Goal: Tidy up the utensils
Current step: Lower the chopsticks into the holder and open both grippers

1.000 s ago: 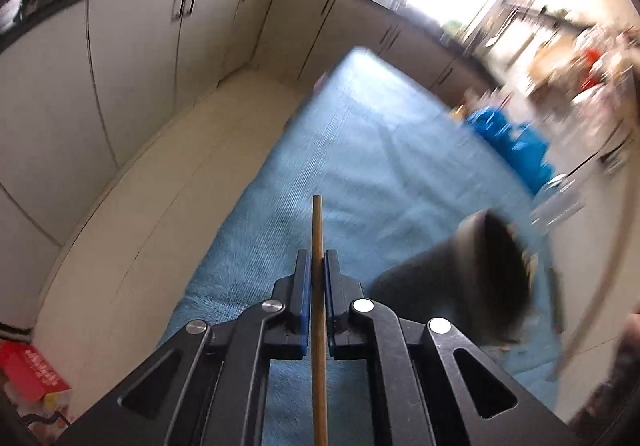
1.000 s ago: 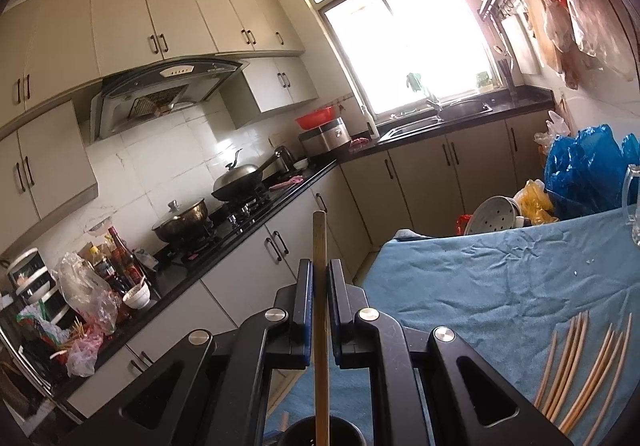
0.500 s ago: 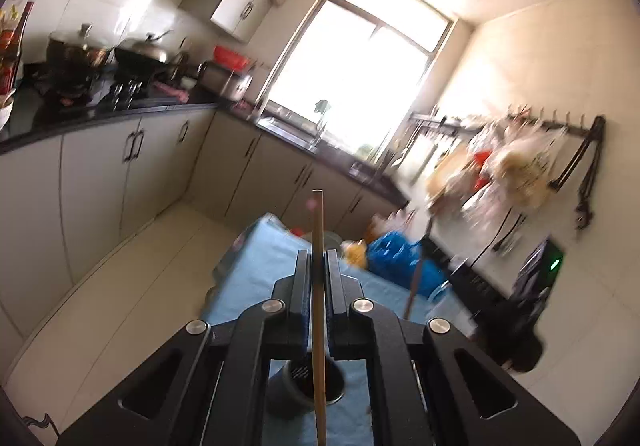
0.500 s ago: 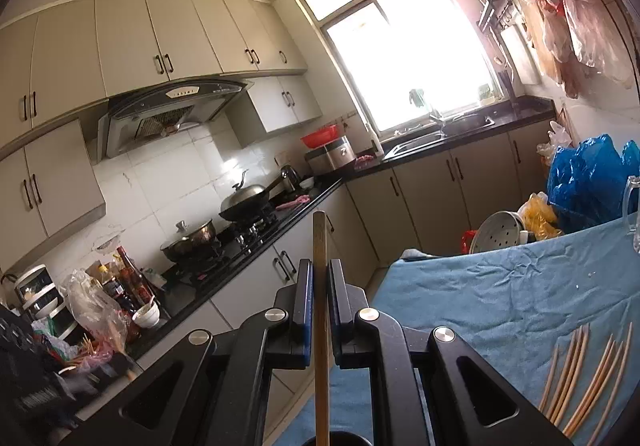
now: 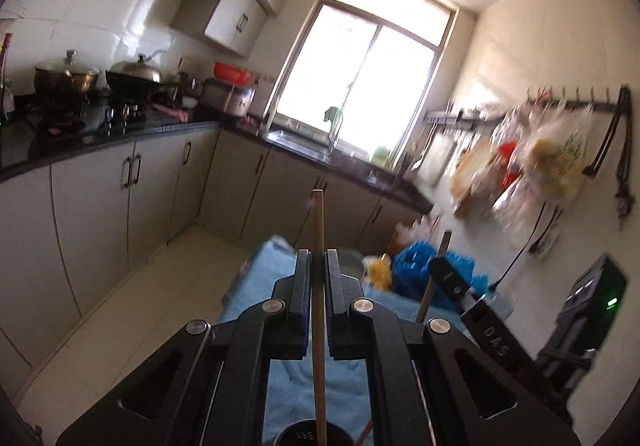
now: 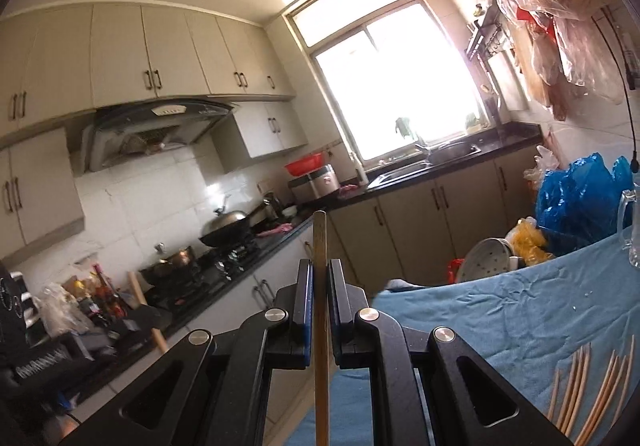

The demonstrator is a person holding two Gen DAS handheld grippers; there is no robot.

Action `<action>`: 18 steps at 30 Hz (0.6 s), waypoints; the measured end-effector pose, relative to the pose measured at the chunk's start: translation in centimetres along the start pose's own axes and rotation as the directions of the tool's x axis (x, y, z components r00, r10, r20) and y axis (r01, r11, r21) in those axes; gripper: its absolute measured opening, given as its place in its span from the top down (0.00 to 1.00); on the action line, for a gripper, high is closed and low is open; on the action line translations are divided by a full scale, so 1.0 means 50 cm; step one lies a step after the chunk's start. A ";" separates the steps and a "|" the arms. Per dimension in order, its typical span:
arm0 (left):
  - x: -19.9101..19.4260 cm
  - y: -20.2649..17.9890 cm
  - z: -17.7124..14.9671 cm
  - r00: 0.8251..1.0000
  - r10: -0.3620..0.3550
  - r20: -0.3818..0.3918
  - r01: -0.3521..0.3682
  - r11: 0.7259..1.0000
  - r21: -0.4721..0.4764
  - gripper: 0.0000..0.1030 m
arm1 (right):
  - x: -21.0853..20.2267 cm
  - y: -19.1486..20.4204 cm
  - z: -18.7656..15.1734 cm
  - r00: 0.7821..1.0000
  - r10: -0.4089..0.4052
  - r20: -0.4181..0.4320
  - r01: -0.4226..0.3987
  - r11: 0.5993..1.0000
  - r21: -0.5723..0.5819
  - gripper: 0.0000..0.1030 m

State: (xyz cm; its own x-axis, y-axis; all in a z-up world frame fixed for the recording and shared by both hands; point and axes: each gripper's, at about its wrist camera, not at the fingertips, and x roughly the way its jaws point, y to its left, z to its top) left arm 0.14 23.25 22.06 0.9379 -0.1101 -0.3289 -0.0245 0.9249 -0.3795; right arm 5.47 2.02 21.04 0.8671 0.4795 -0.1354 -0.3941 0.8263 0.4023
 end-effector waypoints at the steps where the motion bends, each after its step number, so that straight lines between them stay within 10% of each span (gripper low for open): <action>1: 0.024 0.003 -0.019 0.999 0.014 -0.034 -0.014 1.000 0.008 0.95 | 0.009 -0.005 -0.012 1.000 -0.010 -0.016 0.010 1.000 -0.005 0.93; 13: 0.058 0.012 -0.088 0.985 0.078 -0.154 -0.073 0.997 0.034 0.89 | 0.036 -0.058 -0.099 0.980 -0.055 -0.189 0.061 0.998 0.026 0.90; 16: 0.032 0.013 -0.084 0.986 0.096 -0.138 -0.092 0.995 0.032 0.60 | 0.023 -0.057 -0.091 0.980 -0.066 -0.188 0.072 0.997 0.024 0.66; 18: 0.001 0.014 -0.081 0.989 0.103 -0.108 -0.101 0.995 0.026 0.58 | 0.008 -0.057 -0.085 0.981 -0.075 -0.178 0.081 0.996 0.027 0.57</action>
State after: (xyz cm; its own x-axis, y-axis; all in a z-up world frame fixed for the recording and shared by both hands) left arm -1.22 22.44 18.29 0.8874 -0.0529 -0.4580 -0.1099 0.9405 -0.3215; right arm 5.63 1.11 15.97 0.8260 0.4614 -0.3240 -0.3145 0.8540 0.4144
